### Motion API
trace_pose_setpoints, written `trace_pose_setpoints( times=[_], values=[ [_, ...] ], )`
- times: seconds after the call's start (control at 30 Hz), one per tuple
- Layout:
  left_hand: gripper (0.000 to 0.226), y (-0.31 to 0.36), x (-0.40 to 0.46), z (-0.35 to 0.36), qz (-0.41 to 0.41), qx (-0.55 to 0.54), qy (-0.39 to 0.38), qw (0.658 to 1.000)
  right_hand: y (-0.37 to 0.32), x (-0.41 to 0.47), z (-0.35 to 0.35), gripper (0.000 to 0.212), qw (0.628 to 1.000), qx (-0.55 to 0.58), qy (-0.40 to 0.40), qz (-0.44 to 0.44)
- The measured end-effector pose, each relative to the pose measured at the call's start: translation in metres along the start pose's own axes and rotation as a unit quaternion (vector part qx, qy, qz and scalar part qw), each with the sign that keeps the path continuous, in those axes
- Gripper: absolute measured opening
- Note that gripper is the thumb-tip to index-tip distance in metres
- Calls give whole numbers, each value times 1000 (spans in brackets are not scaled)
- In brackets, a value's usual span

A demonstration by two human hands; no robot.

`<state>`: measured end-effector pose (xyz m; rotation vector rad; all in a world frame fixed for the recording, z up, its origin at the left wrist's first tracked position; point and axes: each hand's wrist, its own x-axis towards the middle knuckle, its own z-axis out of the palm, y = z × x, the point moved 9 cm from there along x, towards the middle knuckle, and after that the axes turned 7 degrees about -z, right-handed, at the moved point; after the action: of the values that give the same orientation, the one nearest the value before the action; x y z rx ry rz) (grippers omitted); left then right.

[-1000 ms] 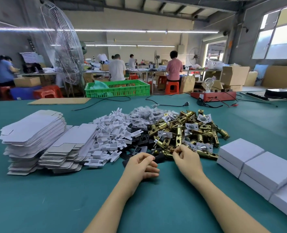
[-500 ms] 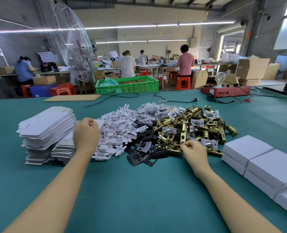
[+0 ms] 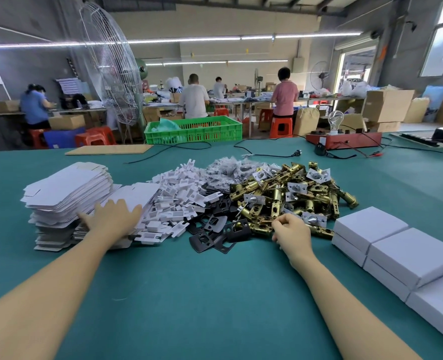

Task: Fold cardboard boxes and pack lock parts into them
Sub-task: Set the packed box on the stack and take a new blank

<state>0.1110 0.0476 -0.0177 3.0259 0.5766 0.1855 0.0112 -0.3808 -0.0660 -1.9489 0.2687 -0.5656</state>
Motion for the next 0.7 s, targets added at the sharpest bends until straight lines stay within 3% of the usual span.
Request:
trace_pose_setpoints(
  times=[0.17,0.3,0.37,0.43,0.5,0.6,0.7],
  values=[
    [74,5,1,-9,41,13,13,999,0,0,0,14,1000,7,0,7],
    [43,19,-14,-21,107,53,61,991,0,-1,1,14,1000,5,-5,12],
    [16,21,-19,-30,112,35,106,987,1,-1,0,14,1000,4,-4,13],
    [20,13,-21,-40,58,-23,121,991,1,0,0,14,1000,5,-5,15],
    [17,10,-32,-59,46,-159,167,972,2,0,1,14,1000,5,-5,15],
    [34,7,-67,-88,-3,-347,256,902,1,-1,0,14,1000,7,1,16],
    [42,18,-106,-66,-66,-480,213,849,0,-2,0,14,1000,7,1,14]
  ],
)
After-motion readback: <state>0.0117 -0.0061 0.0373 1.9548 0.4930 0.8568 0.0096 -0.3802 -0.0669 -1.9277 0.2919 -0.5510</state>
